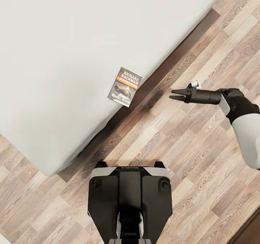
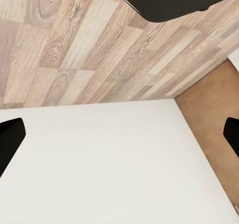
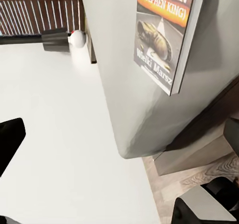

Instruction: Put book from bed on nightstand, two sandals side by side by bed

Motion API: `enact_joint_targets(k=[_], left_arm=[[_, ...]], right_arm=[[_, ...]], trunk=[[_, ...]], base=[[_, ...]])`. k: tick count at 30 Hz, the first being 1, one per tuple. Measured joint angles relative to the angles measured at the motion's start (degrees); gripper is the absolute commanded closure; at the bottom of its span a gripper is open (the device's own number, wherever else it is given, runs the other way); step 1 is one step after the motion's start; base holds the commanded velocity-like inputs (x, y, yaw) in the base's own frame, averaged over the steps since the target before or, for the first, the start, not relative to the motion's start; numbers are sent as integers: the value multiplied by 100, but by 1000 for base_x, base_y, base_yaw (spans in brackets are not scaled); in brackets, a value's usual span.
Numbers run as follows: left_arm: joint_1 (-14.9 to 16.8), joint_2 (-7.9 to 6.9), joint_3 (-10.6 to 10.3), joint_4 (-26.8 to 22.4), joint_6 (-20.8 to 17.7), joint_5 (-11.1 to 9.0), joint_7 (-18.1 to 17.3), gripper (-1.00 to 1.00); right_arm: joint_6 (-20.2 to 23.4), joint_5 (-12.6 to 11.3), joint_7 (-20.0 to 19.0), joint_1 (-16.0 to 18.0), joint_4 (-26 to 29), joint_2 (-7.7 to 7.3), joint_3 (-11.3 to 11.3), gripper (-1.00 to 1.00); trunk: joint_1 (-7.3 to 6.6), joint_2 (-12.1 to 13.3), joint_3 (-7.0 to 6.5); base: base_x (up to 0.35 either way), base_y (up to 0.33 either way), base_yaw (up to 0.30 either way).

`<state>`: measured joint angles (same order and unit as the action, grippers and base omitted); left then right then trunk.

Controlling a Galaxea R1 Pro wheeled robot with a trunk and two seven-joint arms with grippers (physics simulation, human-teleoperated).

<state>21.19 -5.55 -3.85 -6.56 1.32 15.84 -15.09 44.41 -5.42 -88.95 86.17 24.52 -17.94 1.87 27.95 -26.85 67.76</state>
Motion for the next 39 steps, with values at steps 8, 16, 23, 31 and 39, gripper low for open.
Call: enact_joint_targets(k=[8,16,23,31,39], left_arm=[[2,9,6,0,3,-12,4,-100],[0,12,4,0,9,-15,5,-100],[0,13,7,0,11,-12,5,-100],[0,11,13,0,14,-23,5,-100],[0,12,15,0,18,-26,5,-100]], right_arm=[[-252,16,30,10,-282,50,-6,-100],[-316,20,39,18,-356,39,-12,-100],[-337,27,36,34,-356,-4,-18,-100],[-340,28,35,68,-351,-12,-21,-100],[-336,27,31,172,-346,-15,-21,-100]], trunk=[[110,-200,89],[198,-362,162],[198,-362,162],[352,-642,288],[440,-804,360]], base=[[0,0,0],[0,0,0],[0,0,0],[0,0,0],[0,0,0]])
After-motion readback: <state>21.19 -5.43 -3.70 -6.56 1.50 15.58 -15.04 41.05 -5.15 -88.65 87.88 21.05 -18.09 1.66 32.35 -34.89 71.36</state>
